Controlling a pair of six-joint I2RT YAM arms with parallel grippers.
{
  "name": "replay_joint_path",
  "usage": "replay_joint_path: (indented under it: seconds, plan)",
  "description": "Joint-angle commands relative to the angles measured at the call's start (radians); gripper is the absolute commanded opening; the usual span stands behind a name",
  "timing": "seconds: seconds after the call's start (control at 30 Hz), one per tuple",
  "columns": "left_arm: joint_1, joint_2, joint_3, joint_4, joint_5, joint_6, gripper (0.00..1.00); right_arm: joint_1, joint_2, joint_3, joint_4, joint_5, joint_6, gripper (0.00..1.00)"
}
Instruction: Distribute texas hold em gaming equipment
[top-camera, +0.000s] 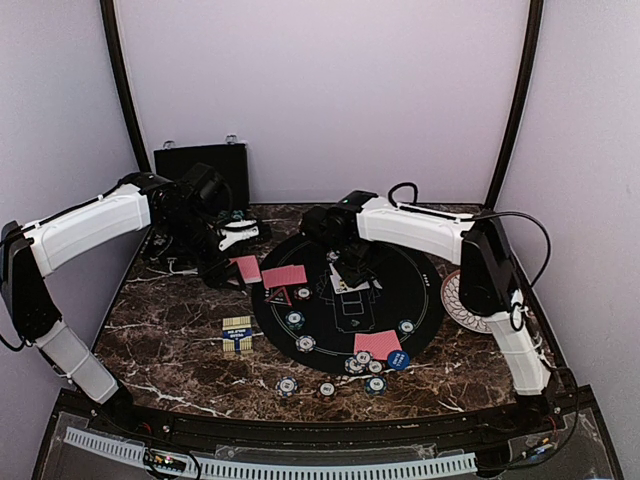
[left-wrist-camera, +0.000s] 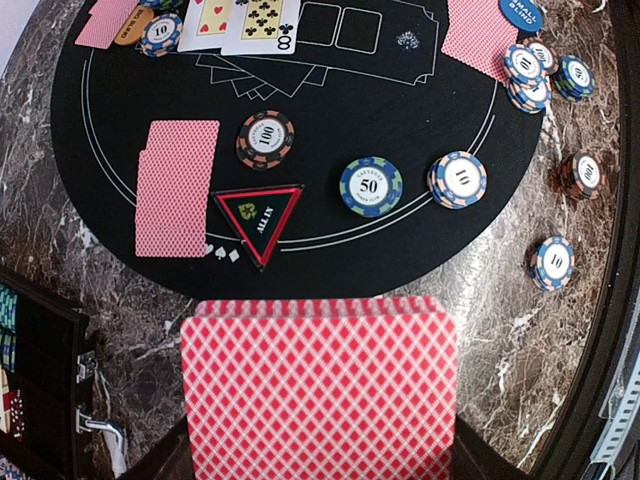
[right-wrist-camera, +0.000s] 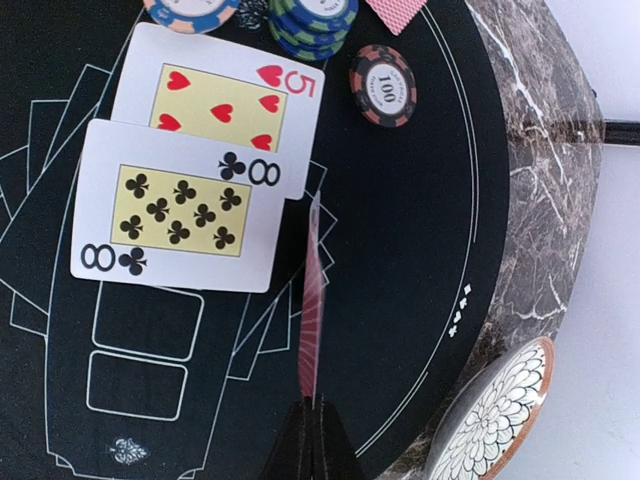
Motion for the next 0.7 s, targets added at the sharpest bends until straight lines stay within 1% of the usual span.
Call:
replay_joint_path:
  seconds: [0.0,0.2,0.4,0.5,0.67]
  plan:
    - [0.006,-0.042,-0.008,-0.024,0.01,0.003,0.0,0.041,0.071,0.103,-0.068,0.056,0.015,0.0]
    - [0.006,-0.04,-0.006,-0.024,0.011,0.003,0.0,0.066,0.133,0.135,-0.049,-0.057,0.025,0.0]
    - [0.006,-0.037,-0.003,-0.025,0.013,0.003,0.0,0.067,0.138,0.126,0.04,-0.183,0.035,0.0]
    - [0.006,-0.038,-0.004,-0.025,0.016,0.002,0.0,0.059,0.133,0.131,0.09,-0.249,0.046,0.02]
    - [0.006,-0.043,-0.004,-0.027,0.013,0.001,0.0,0.028,0.122,0.127,0.156,-0.302,0.066,0.05]
